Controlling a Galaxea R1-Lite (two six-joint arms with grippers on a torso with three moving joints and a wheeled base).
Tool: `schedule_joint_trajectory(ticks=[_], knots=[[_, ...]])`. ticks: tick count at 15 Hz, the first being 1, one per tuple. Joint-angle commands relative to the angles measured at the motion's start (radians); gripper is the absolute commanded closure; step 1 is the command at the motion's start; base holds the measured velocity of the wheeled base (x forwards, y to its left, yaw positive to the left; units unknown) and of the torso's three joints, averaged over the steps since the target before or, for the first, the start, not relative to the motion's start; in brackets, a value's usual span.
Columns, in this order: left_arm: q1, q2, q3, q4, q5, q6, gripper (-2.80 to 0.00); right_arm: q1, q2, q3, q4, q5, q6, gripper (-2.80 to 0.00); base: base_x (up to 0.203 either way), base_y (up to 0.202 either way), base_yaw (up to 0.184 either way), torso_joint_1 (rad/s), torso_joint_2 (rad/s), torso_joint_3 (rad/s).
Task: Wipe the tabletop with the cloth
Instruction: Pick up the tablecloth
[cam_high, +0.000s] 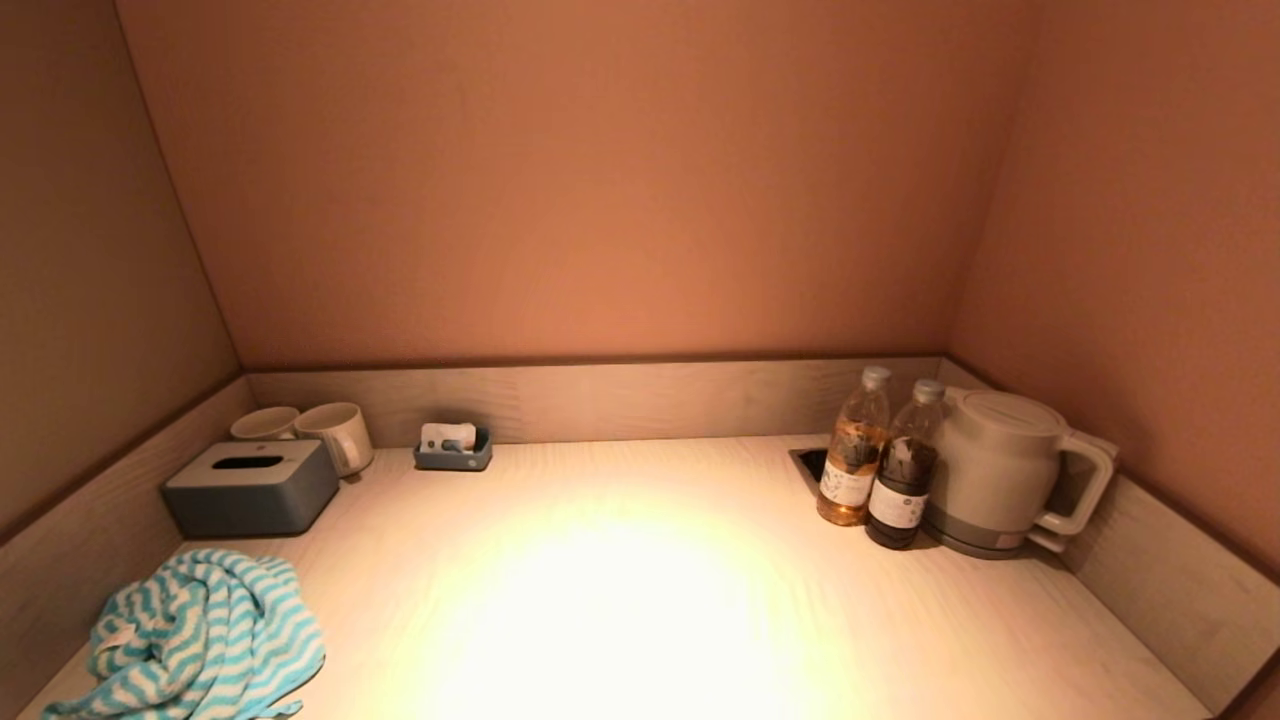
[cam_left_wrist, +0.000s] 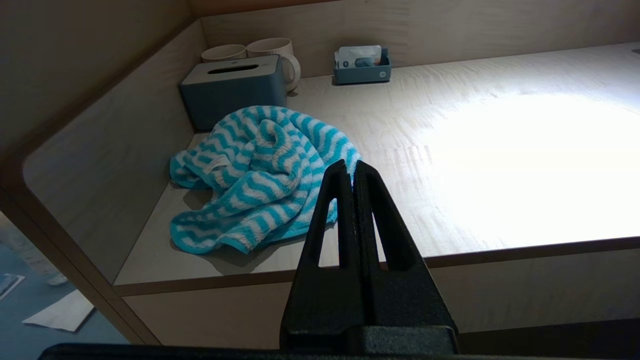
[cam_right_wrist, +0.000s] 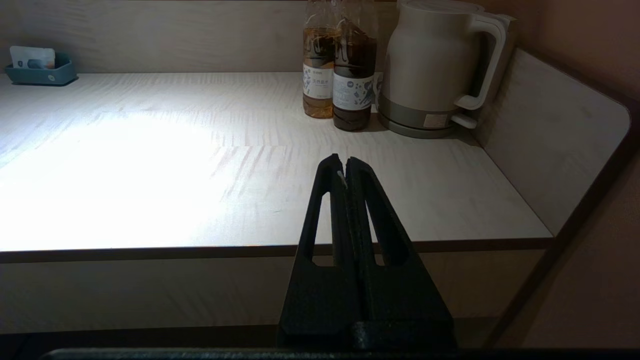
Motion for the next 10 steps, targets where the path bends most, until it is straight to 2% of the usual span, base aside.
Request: schedule_joint_trajectory(ticks=[1,7,10], knots=[[0.000,0.000,0.000,0.000,0.000,-0.003,0.00,0.000,0.000,0.000,-0.002,0.001,0.000,0.00,0.000,0.000,0.000,0.000,0.00,0.000],[0.000,0.000,0.002,-0.002,0.000,-0.009,0.00,0.000,0.000,0.000,0.000,0.001,0.000,0.00,0.000,0.000,0.000,0.000,0.00,0.000],[0.000,0.000,-0.003,-0.003,0.003,-0.045,0.00,0.000,0.000,0.000,0.000,0.001,0.000,0.00,0.000,0.000,0.000,0.000,0.00,0.000]])
